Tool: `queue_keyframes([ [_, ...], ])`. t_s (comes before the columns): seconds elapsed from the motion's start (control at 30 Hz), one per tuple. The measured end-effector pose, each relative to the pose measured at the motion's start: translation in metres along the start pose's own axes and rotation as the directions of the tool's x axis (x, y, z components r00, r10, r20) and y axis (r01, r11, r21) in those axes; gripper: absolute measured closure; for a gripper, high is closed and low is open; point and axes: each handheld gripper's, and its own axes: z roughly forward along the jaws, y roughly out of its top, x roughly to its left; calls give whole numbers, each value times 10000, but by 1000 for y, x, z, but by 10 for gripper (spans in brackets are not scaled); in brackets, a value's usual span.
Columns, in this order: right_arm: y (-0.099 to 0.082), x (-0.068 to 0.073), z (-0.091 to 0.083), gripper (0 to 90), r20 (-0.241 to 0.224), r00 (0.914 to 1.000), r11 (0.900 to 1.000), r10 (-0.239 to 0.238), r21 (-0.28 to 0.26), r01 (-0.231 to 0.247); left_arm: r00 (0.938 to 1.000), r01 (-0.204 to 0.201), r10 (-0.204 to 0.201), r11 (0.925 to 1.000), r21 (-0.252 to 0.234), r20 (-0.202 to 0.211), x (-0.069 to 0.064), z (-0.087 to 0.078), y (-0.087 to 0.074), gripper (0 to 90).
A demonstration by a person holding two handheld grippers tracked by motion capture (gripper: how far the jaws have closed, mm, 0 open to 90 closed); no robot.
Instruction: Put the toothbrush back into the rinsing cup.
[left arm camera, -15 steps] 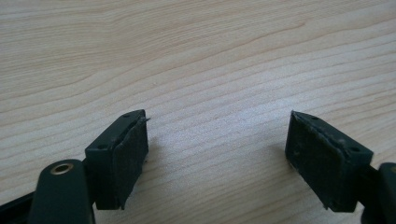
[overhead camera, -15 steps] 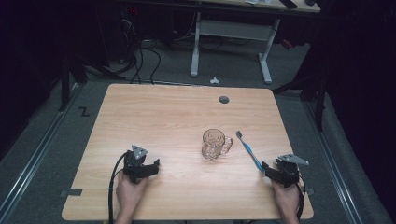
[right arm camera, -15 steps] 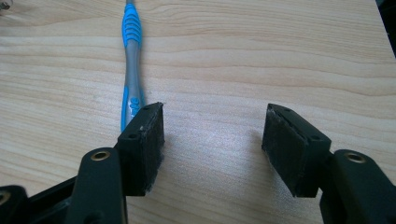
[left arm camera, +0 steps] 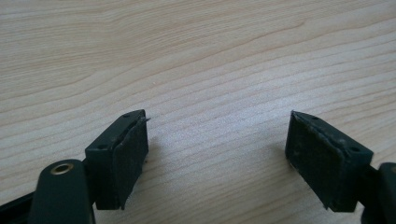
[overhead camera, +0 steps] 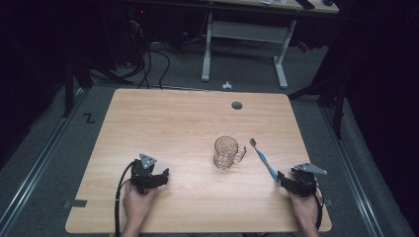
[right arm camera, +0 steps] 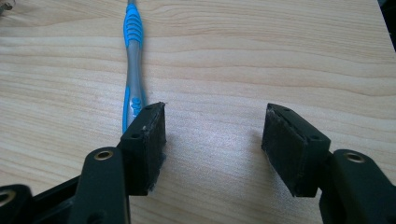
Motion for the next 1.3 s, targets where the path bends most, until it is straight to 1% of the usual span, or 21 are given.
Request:
queue_keyframes([
  [0.17, 0, 0, 0, 409, 8, 10000, 10000, -11, -2, 11, 10000, -1, 1, 10000, 2, -4, 0, 0, 0, 218],
  [0.4, 0, -2, -1, 476, 80, 10000, 10000, -33, 19, 32, 10000, 5, -5, 10000, 3, -11, 0, 0, 0, 218],
  [0.47, 1, -1, -3, 493, -36, 10000, 10000, 61, 69, -61, 10000, 5, -5, 10000, 2, -10, 0, 0, 0, 218],
  [0.73, 0, 1, -12, 513, -80, 9999, 9996, -131, -253, 129, 10000, 6, -6, 10000, -10, 8, 0, 0, 0, 218],
  [0.8, -2, 4, -15, 540, -190, 9998, 9997, -60, -255, 55, 10000, -1, 1, 10000, -10, 13, -1, 0, 0, 218],
  [0.87, -3, 6, -17, 557, -262, 9996, 9997, -94, -246, 88, 10000, -1, 1, 10000, -10, 14, -1, 0, 0, 218],
  [0.93, -3, 6, -18, 562, -274, 9996, 9996, -104, -246, 98, 10000, -2, 2, 10000, -11, 17, -1, 0, 0, 218],
  [0.97, -4, 8, -21, 573, -333, 9992, 9993, -228, -312, 218, 10000, -8, 8, 10000, -12, 25, -1, 0, 0, 218],
  [1.1, -5, 11, -26, 578, -445, 9987, 9990, -236, -385, 219, 10000, -5, 5, 10000, -11, 26, -1, 0, 0, 218],
  [1.17, -6, 13, -28, 578, -501, 9982, 9989, -317, -371, 299, 10000, 0, 0, 10000, -16, 26, -1, 0, 0, 218],
  [1.23, -7, 18, -31, 581, -522, 9969, 9976, -589, -396, 568, 10000, -15, 15, 10000, -11, 35, -1, 0, 0, 218],
  [1.3, -7, 20, -33, 582, -543, 9968, 9976, -594, -378, 574, 10000, -20, 20, 10000, -10, 36, -1, 0, -1, 218],
])
